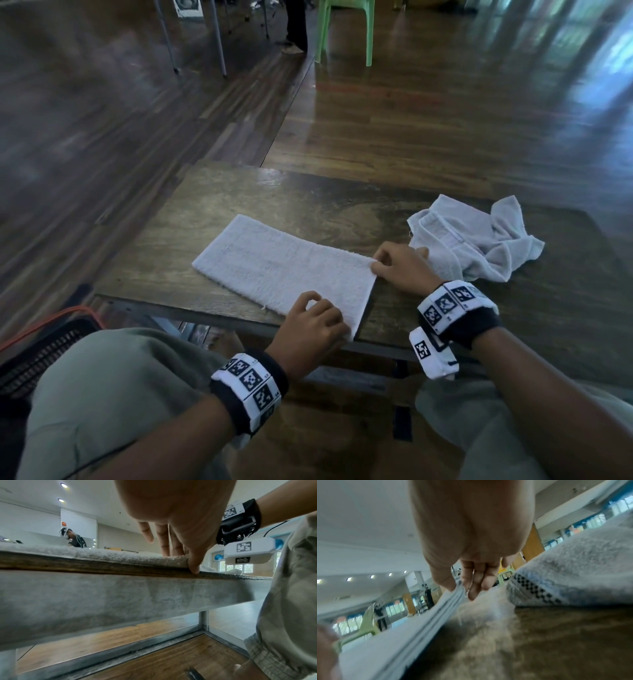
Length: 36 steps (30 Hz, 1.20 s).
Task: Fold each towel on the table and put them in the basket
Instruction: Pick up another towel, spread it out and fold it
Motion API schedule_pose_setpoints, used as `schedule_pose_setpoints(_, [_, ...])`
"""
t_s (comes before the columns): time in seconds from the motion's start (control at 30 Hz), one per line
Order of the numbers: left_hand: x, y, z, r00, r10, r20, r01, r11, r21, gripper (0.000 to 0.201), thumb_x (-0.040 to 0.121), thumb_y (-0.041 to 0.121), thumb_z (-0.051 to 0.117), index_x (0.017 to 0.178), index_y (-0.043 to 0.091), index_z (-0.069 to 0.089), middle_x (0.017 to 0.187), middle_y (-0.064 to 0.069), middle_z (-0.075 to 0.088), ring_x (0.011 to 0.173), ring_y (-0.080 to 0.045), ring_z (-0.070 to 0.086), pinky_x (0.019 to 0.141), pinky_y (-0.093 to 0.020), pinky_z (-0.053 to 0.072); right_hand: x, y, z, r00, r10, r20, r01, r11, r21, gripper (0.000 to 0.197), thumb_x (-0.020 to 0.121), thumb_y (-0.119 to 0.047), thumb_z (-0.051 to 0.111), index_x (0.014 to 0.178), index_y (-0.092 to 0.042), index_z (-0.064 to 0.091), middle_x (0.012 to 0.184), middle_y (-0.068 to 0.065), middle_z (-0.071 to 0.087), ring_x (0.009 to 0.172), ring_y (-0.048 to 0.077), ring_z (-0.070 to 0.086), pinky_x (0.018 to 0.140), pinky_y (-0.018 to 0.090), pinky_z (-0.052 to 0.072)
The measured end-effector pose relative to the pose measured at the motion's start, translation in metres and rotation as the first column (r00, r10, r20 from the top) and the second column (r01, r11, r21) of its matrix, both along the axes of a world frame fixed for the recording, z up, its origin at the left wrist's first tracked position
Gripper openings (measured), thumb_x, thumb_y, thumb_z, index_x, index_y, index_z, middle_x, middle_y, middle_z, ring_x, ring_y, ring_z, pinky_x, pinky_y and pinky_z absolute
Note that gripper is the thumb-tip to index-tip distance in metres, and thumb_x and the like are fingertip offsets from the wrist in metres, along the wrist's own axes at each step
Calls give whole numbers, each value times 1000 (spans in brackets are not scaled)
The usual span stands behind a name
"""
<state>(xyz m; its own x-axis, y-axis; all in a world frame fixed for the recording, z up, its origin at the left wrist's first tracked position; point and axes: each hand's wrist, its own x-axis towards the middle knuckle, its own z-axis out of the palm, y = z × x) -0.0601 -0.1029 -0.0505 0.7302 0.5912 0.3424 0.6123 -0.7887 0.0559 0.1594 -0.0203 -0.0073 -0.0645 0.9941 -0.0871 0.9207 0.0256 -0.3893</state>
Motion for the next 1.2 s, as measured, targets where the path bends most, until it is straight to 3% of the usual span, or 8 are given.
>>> schedule_pose_setpoints(0.13, [15, -11, 11, 994, -30, 103, 35, 998, -48, 13, 82, 38, 61, 88, 28, 67, 88, 9, 67, 86, -10, 60, 89, -31, 36, 20, -12, 23, 963, -8, -270, -25, 992, -121, 7, 81, -18, 63, 79, -15, 58, 75, -1, 62, 70, 14, 57, 69, 32, 45])
schedule_pose_setpoints(0.33, [33, -32, 51, 833, 39, 552, 4, 997, -76, 13, 79, 29, 67, 86, 21, 60, 83, 8, 66, 78, -9, 59, 80, -28, 38, 47, -24, 89, 819, 68, -570, -180, 973, -142, 12, 85, 6, 55, 85, -4, 62, 79, 23, 57, 58, 13, 48, 54, 17, 42])
schedule_pose_setpoints(0.4, [33, -33, 62, 760, 93, 644, -26, 993, -112, 15, 78, 28, 69, 85, 20, 59, 81, 8, 64, 75, -7, 56, 76, -26, 38, 52, -26, 104, 766, 86, -638, -217, 968, -130, 6, 85, -5, 60, 86, -2, 65, 79, 23, 58, 60, 17, 47, 55, 20, 42])
schedule_pose_setpoints(0.47, [28, -30, 67, 707, 139, 693, -60, 989, -137, 16, 78, 31, 69, 81, 19, 59, 77, 8, 62, 72, -6, 53, 74, -24, 36, 53, -24, 111, 758, 119, -642, -264, 955, -135, 25, 76, -33, 70, 87, -10, 69, 77, 10, 64, 63, 16, 50, 59, 22, 42])
schedule_pose_setpoints(0.67, [3, -13, 58, 695, 292, 657, -192, 956, -222, 17, 80, 40, 64, 78, 30, 50, 74, 14, 57, 71, 2, 46, 76, -15, 30, 35, -1, 109, 771, 152, -618, -357, 907, -224, 31, 81, 14, 58, 103, -6, 63, 89, 6, 68, 80, 8, 65, 75, 18, 53])
schedule_pose_setpoints(0.83, [-20, 1, 43, 689, 452, 566, -329, 892, -311, 14, 85, 43, 55, 79, 31, 50, 75, 20, 54, 71, 1, 47, 75, -27, 37, 8, 30, 94, 822, 123, -557, -322, 906, -275, 15, 81, 0, 66, 91, -11, 68, 82, -1, 71, 75, 5, 64, 69, 16, 50])
schedule_pose_setpoints(0.97, [-39, 19, 24, 706, 560, 434, -428, 825, -369, 16, 86, 47, 48, 78, 33, 50, 75, 17, 55, 74, -4, 53, 77, -31, 38, -16, 57, 68, 888, 157, -432, -306, 903, -302, 15, 84, -13, 66, 98, -8, 67, 96, 4, 67, 90, 13, 60, 86, 30, 47])
schedule_pose_setpoints(1.2, [-55, 35, 4, 708, 669, 226, -540, 719, -437, 24, 88, 50, 44, 78, 30, 54, 72, 16, 52, 72, -6, 47, 79, -30, 32, -39, 75, 28, 948, 148, -284, -237, 920, -312, 16, 89, -24, 59, 101, -16, 67, 103, 2, 67, 99, 16, 61, 88, 29, 44])
